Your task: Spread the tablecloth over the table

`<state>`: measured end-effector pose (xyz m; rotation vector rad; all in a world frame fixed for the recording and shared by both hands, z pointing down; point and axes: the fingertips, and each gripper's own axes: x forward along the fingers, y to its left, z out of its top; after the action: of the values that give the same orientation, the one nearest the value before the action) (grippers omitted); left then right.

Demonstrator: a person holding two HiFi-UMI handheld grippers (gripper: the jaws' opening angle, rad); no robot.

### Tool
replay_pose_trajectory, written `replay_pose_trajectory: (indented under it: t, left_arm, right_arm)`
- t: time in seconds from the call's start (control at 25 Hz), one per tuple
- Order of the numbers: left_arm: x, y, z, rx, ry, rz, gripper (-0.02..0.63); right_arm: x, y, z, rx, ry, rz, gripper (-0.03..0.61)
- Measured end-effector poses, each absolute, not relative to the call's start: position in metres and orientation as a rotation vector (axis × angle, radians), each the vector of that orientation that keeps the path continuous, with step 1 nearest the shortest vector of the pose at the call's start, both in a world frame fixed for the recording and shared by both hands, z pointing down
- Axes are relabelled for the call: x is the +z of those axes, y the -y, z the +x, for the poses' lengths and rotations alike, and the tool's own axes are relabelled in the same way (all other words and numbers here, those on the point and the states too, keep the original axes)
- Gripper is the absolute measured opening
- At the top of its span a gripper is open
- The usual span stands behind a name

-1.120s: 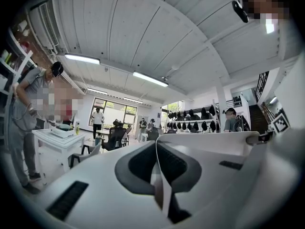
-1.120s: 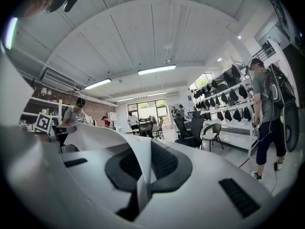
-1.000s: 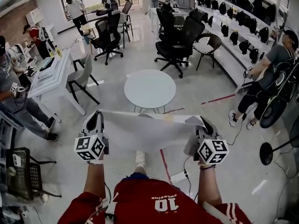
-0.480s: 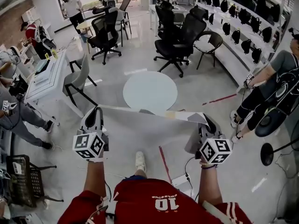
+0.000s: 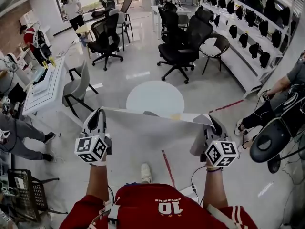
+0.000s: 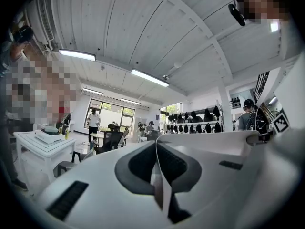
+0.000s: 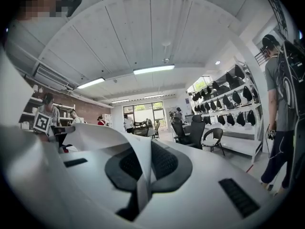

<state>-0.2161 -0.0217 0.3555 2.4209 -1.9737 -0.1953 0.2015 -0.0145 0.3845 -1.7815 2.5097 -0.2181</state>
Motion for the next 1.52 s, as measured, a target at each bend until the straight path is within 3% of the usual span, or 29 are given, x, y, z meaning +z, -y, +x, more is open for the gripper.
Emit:
replay_pose_trajectory:
  t: [0.92,1.52]
  left_arm:
    - [0.349,0.192,-0.295,-0.263,1.892,2.458,0.008]
    - [0.303,0.250,-0.286,-0.362,1.860,2.555,0.008]
  right_arm:
    - [0.369,0.168,0.123,-0.172,-2.470,-1.886,0.017]
    - [0.325,0.203,0.130,-0.051,-2.418,-1.918,0.017]
